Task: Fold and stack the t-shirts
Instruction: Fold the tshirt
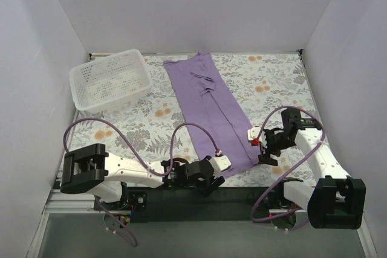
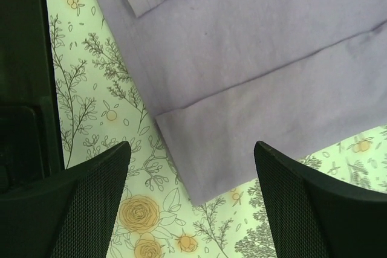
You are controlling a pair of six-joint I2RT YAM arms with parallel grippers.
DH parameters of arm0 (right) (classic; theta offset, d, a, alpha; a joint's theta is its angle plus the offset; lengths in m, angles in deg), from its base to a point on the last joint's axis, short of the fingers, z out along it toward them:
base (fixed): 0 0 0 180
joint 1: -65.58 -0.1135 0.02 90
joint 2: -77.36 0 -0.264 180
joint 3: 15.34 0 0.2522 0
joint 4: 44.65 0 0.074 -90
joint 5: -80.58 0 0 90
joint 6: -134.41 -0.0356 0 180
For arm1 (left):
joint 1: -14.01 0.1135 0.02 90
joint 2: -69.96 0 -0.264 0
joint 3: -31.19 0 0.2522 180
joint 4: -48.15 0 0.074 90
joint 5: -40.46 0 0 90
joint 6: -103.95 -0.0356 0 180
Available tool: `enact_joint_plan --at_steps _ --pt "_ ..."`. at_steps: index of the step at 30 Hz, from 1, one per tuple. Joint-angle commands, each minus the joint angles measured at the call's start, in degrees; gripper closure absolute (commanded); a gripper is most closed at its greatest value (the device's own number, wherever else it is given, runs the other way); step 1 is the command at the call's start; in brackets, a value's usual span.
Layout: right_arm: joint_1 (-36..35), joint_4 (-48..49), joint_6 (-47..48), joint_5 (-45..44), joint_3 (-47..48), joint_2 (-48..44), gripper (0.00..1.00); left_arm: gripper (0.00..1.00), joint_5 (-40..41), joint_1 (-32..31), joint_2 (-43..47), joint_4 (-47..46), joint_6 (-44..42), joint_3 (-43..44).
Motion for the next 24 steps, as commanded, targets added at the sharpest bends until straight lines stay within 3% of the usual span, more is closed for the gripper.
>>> enact_joint_plan --at_steps 1,15,24 --pt "1.63 -4.17 4.83 0.73 0.25 2.86 0.12 0.44 5.83 -0.23 -2.74 -4.53 -2.65 3.87" --pt "4.09 -4.00 8.17 -0.23 0.42 6.82 0.14 0.51 9.26 -0.23 -12.15 -4.44 -6.87 5.55" --pt "4.79 -1.90 13.18 -1.55 -0.28 8.31 0.21 0.70 13.39 -0.23 -13.48 -4.96 -7.66 5.03"
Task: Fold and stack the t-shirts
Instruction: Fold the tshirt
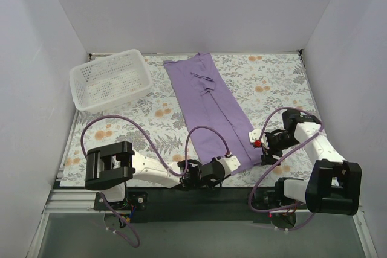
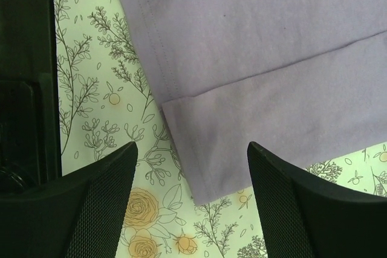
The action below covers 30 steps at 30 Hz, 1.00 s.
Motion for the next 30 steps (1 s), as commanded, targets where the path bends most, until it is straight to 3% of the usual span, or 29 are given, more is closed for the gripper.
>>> enact_joint_plan --at_steps 1,5,13,21,27,30 --pt "0.64 0.86 3.68 -0.44 -0.28 0.79 0.21 0.72 3.43 -0.03 0.34 1.15 -1.23 -1.24" --pt "0.72 3.06 5.43 -1.14 -1.24 2.55 0.23 0.76 2.29 -0.03 2.01 0.36 -1.67 -3.27" --pt "0.64 8.59 7.28 -2.19 -3.00 6.07 0.28 1.00 -2.55 -0.03 3.68 -2.71 -4.13 -5.38" --pt "0.64 13.95 8.16 -5.79 -7.40 6.95 0.39 1.00 -5.18 -0.03 5.00 -4.82 -3.96 -6.43" --pt "0.64 16.42 7.37 -5.80 -8.63 7.56 0.66 1.00 -8.34 0.23 7.02 -9.65 -3.08 -9.68" --pt "0.55 16.25 6.84 -4.92 -8.02 8.09 0.92 1.00 -10.01 1.54 8.25 -11.14 -2.38 -11.00"
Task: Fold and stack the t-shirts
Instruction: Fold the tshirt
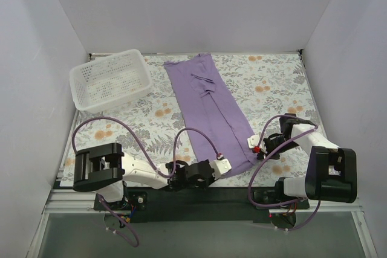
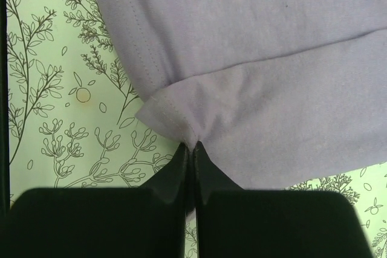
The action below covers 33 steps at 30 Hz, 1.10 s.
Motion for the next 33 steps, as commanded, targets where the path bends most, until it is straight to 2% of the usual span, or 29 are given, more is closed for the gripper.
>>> enact_joint_plan --at_steps 1,8,12,17,21,26,29,33 --pt "-0.04 4.99 0.59 -3.74 -1.68 1.77 0.99 1.00 -5.40 1.44 3.46 -2.47 1.16 -2.41" --pt "-1.09 0.25 -1.25 -1.28 1.84 -0.07 0.99 1.00 -14.36 7.77 7.42 -6.61 2.05 -4.44" --pt "-6.44 -1.86 -7.83 -1.72 9.03 1.77 0.99 1.00 -19.99 13.82 9.88 -7.48 2.22 -4.70" --pt "-11.37 -1.60 -18.47 0.21 24.49 11.07 0.99 1.00 -25.71 20.94 10.94 -6.79 1.96 -4.00" --pt "-14.27 -1.51 -29.26 0.92 39.69 23.26 0.99 1.00 -31.85 30.24 9.63 -5.30 1.52 -2.60" --pt "-16.83 -1.51 -37.54 0.31 58.40 35.06 0.99 1.00 -38.01 41.23 5.41 -4.33 1.08 3.19" --pt "-17.79 -1.34 -41.59 -0.13 66.14 41.22 0.99 1.00 -40.92 45.46 1.11 -2.22 -0.23 8.46" --pt "-17.88 -0.81 -44.49 -1.28 70.47 45.88 0.99 1.00 -42.59 48.55 -4.95 1.73 -3.49 15.05"
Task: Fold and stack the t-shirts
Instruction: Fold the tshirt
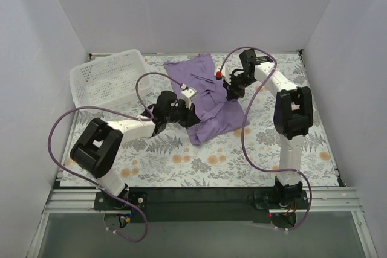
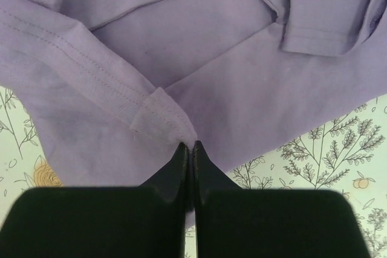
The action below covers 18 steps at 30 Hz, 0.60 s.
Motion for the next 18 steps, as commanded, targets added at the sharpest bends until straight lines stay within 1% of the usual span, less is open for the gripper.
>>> enact_joint_plan --at_steps 1,5,9,13,18 --pt "0.06 -0.44 -5.29 -0.60 3.97 1.59 0.99 1.00 -4.84 2.17 -3.43 4.64 -3.95 5.95" --pt "0.06 0.70 -6.51 -1.57 4.50 2.91 0.99 1.00 -5.73 5.33 -8.09 8.42 -7.37 11.31" --pt "-0.03 2.02 -7.48 -1.92 3.80 2.91 0.99 1.00 -4.85 6.48 -12.05 14.13 -11.24 17.11" --pt "0.06 3.52 -8.89 -1.92 3.80 3.00 0.99 1.00 -3.45 6.83 -12.76 16.50 -12.47 19.32" --pt "-0.11 4.31 -10.47 -1.39 5.03 3.88 0.99 1.00 -3.00 7.36 -11.09 17.13 -12.57 19.59"
